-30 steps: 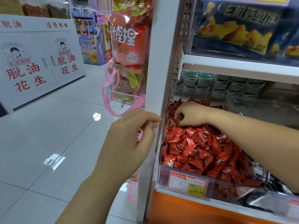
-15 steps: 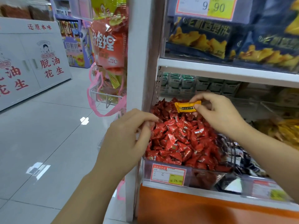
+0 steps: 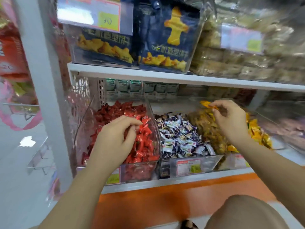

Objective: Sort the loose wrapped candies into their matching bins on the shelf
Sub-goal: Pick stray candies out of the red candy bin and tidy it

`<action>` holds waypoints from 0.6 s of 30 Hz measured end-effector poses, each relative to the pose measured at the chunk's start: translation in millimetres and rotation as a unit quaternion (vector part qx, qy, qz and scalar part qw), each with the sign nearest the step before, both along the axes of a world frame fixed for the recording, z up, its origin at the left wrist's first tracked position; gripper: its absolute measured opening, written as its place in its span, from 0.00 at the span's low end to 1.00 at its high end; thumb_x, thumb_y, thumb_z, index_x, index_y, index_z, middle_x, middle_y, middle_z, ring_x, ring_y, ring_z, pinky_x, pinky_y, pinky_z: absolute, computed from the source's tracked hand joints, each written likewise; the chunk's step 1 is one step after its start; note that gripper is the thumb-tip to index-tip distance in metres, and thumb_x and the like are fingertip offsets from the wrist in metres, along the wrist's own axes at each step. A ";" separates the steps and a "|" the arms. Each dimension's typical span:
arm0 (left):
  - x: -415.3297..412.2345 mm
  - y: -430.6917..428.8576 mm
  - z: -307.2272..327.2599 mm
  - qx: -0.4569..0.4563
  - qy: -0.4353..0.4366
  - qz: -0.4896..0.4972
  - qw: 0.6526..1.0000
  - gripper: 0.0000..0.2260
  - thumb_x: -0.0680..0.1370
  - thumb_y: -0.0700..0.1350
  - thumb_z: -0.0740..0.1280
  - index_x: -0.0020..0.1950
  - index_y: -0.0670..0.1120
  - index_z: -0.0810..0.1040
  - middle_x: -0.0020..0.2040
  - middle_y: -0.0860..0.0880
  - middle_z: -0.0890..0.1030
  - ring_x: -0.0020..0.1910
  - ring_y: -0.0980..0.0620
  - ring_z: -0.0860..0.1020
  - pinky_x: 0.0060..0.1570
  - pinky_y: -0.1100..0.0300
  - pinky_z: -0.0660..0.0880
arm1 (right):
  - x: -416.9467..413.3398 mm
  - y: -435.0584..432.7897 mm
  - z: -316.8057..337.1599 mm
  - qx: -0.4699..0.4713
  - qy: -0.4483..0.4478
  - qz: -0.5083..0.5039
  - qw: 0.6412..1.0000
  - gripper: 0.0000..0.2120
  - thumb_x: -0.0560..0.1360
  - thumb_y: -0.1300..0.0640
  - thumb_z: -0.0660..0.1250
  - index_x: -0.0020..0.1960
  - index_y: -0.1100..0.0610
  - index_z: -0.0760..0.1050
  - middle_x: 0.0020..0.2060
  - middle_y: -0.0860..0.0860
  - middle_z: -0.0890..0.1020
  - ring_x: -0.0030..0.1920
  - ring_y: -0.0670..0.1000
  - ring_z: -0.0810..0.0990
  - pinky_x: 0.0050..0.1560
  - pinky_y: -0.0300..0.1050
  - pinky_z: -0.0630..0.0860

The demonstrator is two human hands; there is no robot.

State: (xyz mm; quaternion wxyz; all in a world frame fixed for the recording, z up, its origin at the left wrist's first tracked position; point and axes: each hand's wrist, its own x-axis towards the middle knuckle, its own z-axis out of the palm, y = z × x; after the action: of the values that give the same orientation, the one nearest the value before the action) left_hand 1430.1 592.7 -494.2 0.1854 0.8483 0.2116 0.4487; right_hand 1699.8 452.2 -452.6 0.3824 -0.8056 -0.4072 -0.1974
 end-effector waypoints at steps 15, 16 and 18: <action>-39.5 7.3 7.4 0.016 -0.014 0.031 0.999 0.10 0.75 0.39 0.62 0.51 0.48 0.81 0.43 0.60 0.78 0.45 0.66 0.75 0.45 0.77 0.66 | -65.2 64.9 3.0 -0.139 -0.038 0.168 0.975 0.12 0.77 0.59 0.64 0.59 0.53 0.78 0.58 0.50 0.78 0.62 0.51 0.72 0.64 0.45 0.67; -47.9 7.9 8.4 0.022 -0.017 0.038 0.999 0.10 0.75 0.39 0.62 0.51 0.48 0.82 0.42 0.60 0.78 0.45 0.66 0.75 0.46 0.78 0.66 | -79.7 76.3 5.2 -0.135 -0.041 0.197 0.970 0.11 0.77 0.59 0.64 0.59 0.53 0.78 0.57 0.50 0.79 0.61 0.50 0.73 0.63 0.43 0.67; -65.3 9.1 9.4 0.032 -0.031 0.052 0.998 0.10 0.75 0.38 0.63 0.50 0.47 0.82 0.43 0.61 0.78 0.45 0.68 0.75 0.46 0.78 0.66 | -107.5 99.7 8.0 -0.132 -0.049 0.249 0.958 0.11 0.77 0.60 0.64 0.58 0.54 0.79 0.55 0.49 0.80 0.59 0.48 0.75 0.58 0.33 0.64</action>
State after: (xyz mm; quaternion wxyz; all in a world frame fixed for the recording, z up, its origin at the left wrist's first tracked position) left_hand 1364.8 601.9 -484.8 0.1410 0.8274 0.2357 0.4899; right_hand 1592.3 551.8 -444.6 0.2896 -0.7115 -0.6352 -0.0798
